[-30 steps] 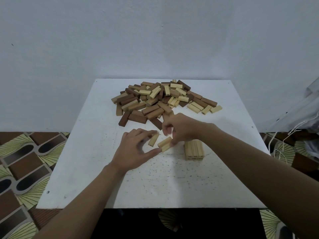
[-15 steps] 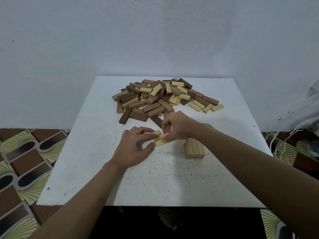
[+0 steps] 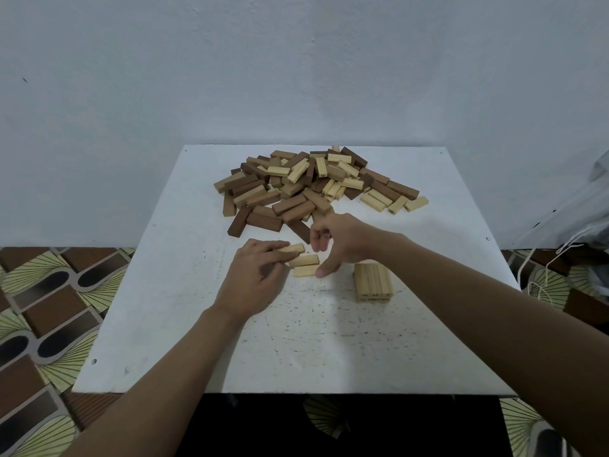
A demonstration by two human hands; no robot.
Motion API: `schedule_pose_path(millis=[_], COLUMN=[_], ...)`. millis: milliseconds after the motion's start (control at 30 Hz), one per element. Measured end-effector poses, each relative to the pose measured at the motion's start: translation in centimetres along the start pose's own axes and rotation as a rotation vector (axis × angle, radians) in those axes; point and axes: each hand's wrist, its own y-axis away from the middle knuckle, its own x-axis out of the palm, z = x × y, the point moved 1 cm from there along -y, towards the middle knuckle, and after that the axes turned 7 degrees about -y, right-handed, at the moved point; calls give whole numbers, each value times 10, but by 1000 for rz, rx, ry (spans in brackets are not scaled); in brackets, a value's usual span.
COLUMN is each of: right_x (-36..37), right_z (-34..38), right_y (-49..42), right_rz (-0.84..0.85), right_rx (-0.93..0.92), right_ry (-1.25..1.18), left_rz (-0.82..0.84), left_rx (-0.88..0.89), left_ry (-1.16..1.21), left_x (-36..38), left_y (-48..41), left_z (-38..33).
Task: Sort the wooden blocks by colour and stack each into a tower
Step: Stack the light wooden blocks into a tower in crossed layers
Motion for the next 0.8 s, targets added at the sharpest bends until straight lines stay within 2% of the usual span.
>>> schedule_pose_path(millis=[500,667,800], right_x=[5,4,7], right_z=[-7,-11,-9], right_y=[5,8,5], right_rz=[-98,-123,-116], right_rx=[-78,-68,-74], right_ry=[-33,-134,-125], left_rz=[72,132,149], left_rx=[51,1,-9], left_ry=[9,43,78], left_x=[-4,-3,-4], left_y=[2,1,2], left_z=[1,-2,1])
